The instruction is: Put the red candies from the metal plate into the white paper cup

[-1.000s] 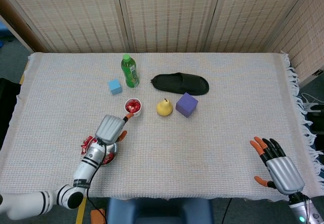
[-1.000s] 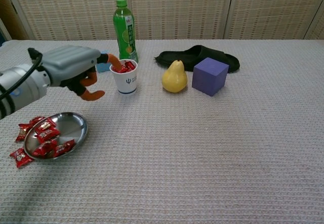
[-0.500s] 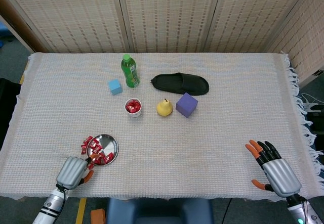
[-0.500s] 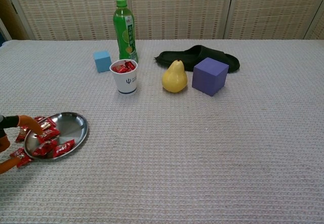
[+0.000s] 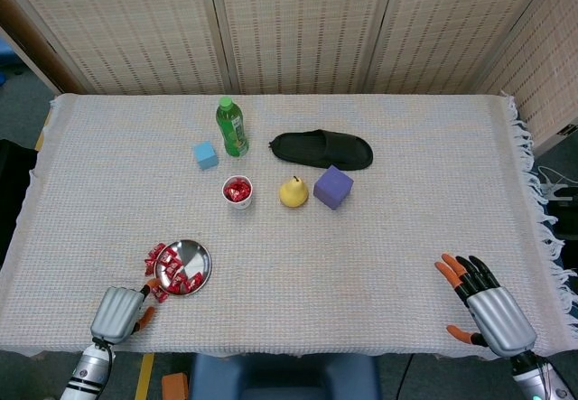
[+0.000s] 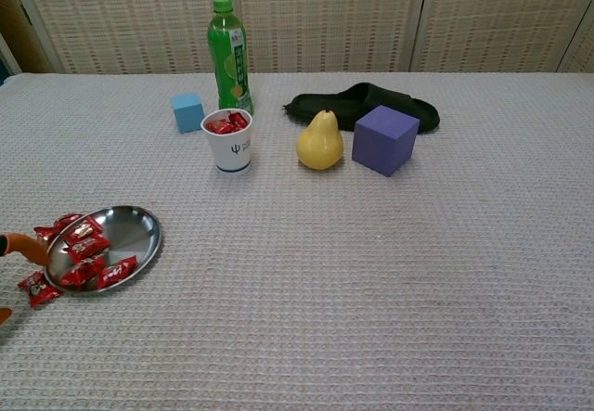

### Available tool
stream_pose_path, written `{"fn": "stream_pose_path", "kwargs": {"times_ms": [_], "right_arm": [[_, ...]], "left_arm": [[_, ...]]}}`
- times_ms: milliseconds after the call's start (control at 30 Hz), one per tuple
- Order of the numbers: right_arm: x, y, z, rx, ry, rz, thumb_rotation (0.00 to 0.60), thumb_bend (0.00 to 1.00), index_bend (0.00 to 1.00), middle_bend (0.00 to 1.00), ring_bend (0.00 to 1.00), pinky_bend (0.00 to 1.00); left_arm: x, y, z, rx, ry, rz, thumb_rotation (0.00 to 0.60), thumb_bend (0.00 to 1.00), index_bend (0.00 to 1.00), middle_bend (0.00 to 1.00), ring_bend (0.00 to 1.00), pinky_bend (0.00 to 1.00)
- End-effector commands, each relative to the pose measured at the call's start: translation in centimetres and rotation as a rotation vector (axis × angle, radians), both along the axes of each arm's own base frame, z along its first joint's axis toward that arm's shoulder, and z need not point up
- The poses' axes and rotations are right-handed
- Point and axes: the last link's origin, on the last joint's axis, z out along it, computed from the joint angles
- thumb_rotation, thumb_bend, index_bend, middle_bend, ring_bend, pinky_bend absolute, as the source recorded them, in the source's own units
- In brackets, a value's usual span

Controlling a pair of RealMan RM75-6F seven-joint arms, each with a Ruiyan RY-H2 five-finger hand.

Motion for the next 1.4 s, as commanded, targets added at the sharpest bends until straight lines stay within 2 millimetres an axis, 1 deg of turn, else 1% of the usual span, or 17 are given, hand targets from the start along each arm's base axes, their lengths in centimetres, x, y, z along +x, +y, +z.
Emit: {"fn": "stream_pose_path", "kwargs": {"times_ms": [33,267,533,733,967,1200,1400], "right_arm": [[-0.1,-0.1,0.2,-0.052,0.027,-0.003,0.600,0.05,0.00,0.00,0.00,0.00],[-0.1,-0.1,-0.1,-0.036,0.023,-0.006,0.600,0.05,0.00,0.00,0.00,0.00],[-0.1,-0.2,-0.2,-0.017,0.017,-0.008,0.600,0.05,0.00,0.00,0.00,0.00],[-0.1,-0.3,-0.3,-0.011,0.020,-0.011,0.600,0.05,0.00,0.00,0.00,0.00],[-0.2,-0.3,-0.3,-0.008,0.018,-0.011,0.600,0.05,0.00,0.00,0.00,0.00],[-0.2,-0.2,-0.2,-0.008,0.017,-0.008,0.600,0.05,0.00,0.00,0.00,0.00],[-0.2,-0.2,-0.3,-0.002,0.022,-0.011,0.600,0.05,0.00,0.00,0.00,0.00]], "left_arm": [[-0.3,0.0,-0.3,-0.022,-0.020,0.023,0.600,0.35,0.28,1.00,1.00,1.00],[-0.7,0.4,-0.6,-0.029,-0.010,0.031,0.600,0.35,0.28,1.00,1.00,1.00],[-1.4,1.2,-0.6,-0.019,-0.002,0.045,0.600,0.35,0.33,1.00,1.00,1.00],[-1.6,1.1,-0.7,-0.018,-0.009,0.045,0.600,0.35,0.36,1.00,1.00,1.00],[-1.3,0.8,-0.7,0.002,-0.004,0.009,0.600,0.35,0.36,1.00,1.00,1.00],[-1.7,0.7,-1.1,-0.002,0.004,0.020,0.600,0.35,0.38,1.00,1.00,1.00],[-1.8,0.7,-0.9,0.016,0.012,0.007,0.600,0.35,0.39,1.00,1.00,1.00]]}}
